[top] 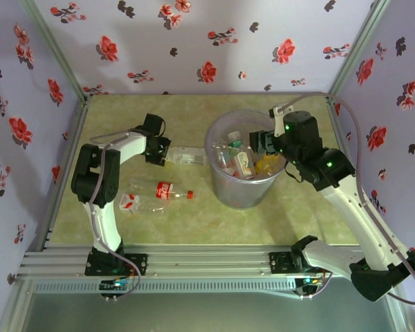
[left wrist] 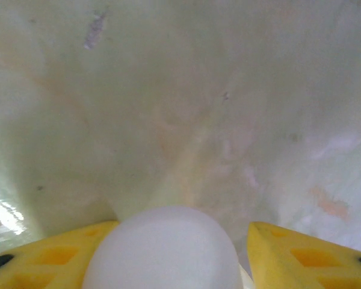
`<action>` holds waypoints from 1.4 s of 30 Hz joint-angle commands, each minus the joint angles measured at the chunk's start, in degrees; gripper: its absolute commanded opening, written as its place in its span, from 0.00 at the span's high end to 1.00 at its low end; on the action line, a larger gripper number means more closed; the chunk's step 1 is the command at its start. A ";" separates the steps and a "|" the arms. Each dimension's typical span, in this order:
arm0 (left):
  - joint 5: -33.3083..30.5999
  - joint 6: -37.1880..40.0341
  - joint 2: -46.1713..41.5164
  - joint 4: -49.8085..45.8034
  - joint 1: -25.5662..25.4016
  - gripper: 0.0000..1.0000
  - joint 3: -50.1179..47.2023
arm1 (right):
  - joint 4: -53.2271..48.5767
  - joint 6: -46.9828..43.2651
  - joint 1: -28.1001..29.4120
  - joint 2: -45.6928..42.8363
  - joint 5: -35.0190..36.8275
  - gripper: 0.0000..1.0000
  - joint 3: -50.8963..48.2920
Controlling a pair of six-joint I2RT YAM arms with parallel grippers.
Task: Put the plastic bottles in the bin
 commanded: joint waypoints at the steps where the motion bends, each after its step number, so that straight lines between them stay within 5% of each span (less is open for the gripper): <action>1: 1.15 -0.52 0.15 3.19 0.28 0.46 -0.92 | -0.90 0.21 -0.36 0.00 1.28 0.18 -0.25; 16: 4.43 3.30 -16.82 10.01 7.96 0.71 -7.37 | -2.13 -3.02 4.34 6.02 -0.82 0.18 9.73; 27: 6.54 24.51 -29.59 0.64 10.49 1.00 -2.48 | -4.59 -3.42 10.46 19.35 -6.49 0.17 24.70; 36: 9.11 39.51 -37.40 -2.66 10.52 1.00 -0.94 | -5.08 -2.73 16.95 34.44 -15.37 0.09 38.68; 42: 17.18 41.95 -38.88 5.24 10.49 1.00 -2.69 | -5.26 -0.63 19.57 44.60 -23.53 0.07 46.90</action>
